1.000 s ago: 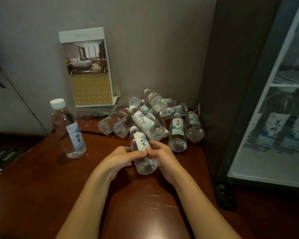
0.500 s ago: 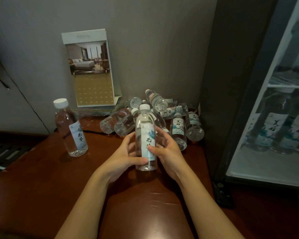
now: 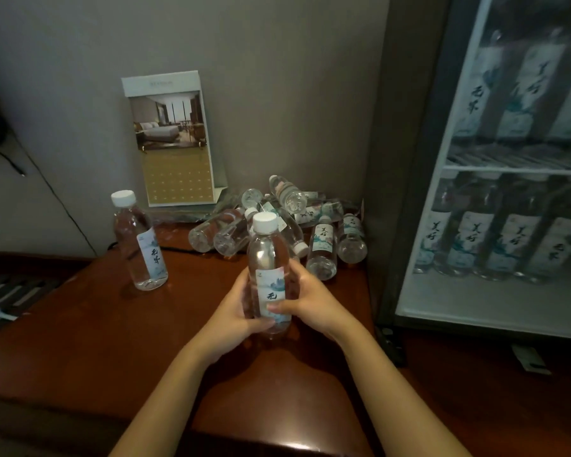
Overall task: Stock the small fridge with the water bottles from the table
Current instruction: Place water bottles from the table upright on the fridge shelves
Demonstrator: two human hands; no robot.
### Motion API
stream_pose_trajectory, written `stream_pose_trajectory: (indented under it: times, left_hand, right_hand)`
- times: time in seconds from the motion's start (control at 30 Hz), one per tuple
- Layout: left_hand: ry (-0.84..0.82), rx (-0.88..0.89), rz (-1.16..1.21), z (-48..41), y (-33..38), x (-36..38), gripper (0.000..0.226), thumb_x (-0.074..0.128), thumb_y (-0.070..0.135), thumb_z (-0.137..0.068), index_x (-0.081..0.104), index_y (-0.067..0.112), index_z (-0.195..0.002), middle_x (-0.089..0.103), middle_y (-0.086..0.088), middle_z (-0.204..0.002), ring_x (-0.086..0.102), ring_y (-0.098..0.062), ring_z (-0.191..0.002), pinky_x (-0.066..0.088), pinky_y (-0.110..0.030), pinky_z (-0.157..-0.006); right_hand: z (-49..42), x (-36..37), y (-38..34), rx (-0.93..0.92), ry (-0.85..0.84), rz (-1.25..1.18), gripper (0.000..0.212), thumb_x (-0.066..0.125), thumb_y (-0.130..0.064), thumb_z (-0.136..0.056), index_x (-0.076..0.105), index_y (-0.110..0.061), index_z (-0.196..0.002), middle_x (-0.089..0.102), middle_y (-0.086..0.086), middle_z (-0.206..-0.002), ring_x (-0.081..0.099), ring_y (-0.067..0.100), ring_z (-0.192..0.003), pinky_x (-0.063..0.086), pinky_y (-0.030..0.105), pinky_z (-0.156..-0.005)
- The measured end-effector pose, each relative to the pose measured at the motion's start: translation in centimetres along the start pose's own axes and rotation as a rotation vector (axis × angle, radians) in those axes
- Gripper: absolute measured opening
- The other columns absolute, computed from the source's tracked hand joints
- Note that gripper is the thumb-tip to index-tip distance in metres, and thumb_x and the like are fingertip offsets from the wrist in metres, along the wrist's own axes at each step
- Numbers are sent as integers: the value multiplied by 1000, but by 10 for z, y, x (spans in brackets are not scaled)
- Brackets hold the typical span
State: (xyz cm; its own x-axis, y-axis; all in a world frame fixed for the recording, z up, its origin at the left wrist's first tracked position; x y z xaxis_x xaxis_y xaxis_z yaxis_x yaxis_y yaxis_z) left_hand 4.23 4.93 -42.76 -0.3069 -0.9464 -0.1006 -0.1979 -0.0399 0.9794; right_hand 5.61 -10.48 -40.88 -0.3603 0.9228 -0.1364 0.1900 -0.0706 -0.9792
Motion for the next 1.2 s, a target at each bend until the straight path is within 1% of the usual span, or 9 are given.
stream_pose_trajectory:
  times: [0.17, 0.43, 0.57, 0.67, 0.87, 0.93, 1.03, 1.13, 1.2]
  left_hand:
    - [-83, -18, -26, 22, 17, 28, 81, 67, -12, -73, 33, 29, -134, 58, 2, -126, 59, -10, -114, 52, -24, -84]
    - [-217, 60, -76, 34, 49, 107, 76, 71, -6, -73, 39, 29, -132, 62, -2, -120, 61, -13, -110, 52, -24, -82]
    - [-294, 123, -80, 20, 60, 159, 75, 72, -3, -74, 40, 33, -131, 60, 0, -122, 62, -14, -109, 52, -25, -80]
    - [-316, 163, -106, 2, 63, 204, 73, 72, 1, -75, 38, 40, -127, 59, 11, -122, 61, -3, -107, 52, -23, -82]
    - [-371, 193, -58, -47, 66, 299, 78, 75, 11, -75, 30, 43, -129, 54, 21, -119, 55, 9, -107, 49, -16, -86]
    - [-396, 218, -53, -62, 69, 326, 77, 73, 9, -77, 28, 37, -133, 53, 23, -116, 54, 17, -100, 48, -9, -79]
    - [-422, 294, -35, -82, 70, 357, 73, 68, 3, -80, 27, 29, -135, 51, 18, -122, 53, 18, -104, 44, -5, -82]
    - [-404, 356, -54, -99, 68, 374, 69, 64, 1, -83, 27, 37, -129, 45, 21, -124, 48, 20, -108, 39, -3, -87]
    - [-376, 374, -86, -110, 63, 381, 65, 64, 7, -85, 30, 45, -125, 47, 21, -125, 49, 13, -113, 40, -7, -92]
  right_hand:
    - [44, -12, -14, 4, 40, 57, 72, 76, 6, -68, 46, -17, -129, 65, 0, -113, 65, 7, -100, 54, 20, -79]
    - [134, -66, -35, 16, 218, 58, 57, 70, 4, -74, 50, -19, -122, 68, 0, -109, 66, 10, -100, 55, 24, -82]
    - [175, -103, -45, 17, 365, 21, 51, 67, 6, -77, 50, -20, -118, 65, -10, -107, 64, 1, -97, 53, 16, -80]
    - [200, -131, -47, 1, 507, 31, 46, 66, 6, -78, 54, -19, -115, 65, -9, -104, 64, 5, -96, 53, 16, -78]
    - [230, -184, -44, -50, 906, -25, 48, 60, 0, -86, 49, -22, -127, 61, -7, -102, 58, -2, -85, 51, 10, -67]
    - [231, -202, -39, -61, 1031, -32, 50, 58, -3, -89, 45, -16, -135, 59, -3, -113, 58, 3, -94, 50, 13, -75]
    - [225, -223, -31, -91, 1181, 3, 47, 55, -5, -91, 45, -14, -136, 57, 5, -127, 55, 16, -114, 45, 27, -96]
    - [216, -242, -25, -79, 1258, -12, 45, 53, -9, -93, 45, -18, -136, 55, 3, -130, 52, 14, -116, 43, 27, -98]
    - [210, -254, -20, -46, 1295, -7, 44, 54, -13, -93, 47, -20, -136, 55, 1, -129, 51, 14, -116, 42, 26, -96]
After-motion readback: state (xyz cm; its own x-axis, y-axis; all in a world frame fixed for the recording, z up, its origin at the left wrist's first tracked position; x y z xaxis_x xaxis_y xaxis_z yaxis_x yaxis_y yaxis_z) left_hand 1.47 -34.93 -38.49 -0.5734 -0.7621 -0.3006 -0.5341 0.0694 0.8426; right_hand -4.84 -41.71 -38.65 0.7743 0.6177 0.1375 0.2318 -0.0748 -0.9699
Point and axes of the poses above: each hand's wrist, its own z-axis away from the middle knuckle, its own x-axis out of the palm, y = z × x, the point moved 1 cm from there along -z, towards the middle knuckle
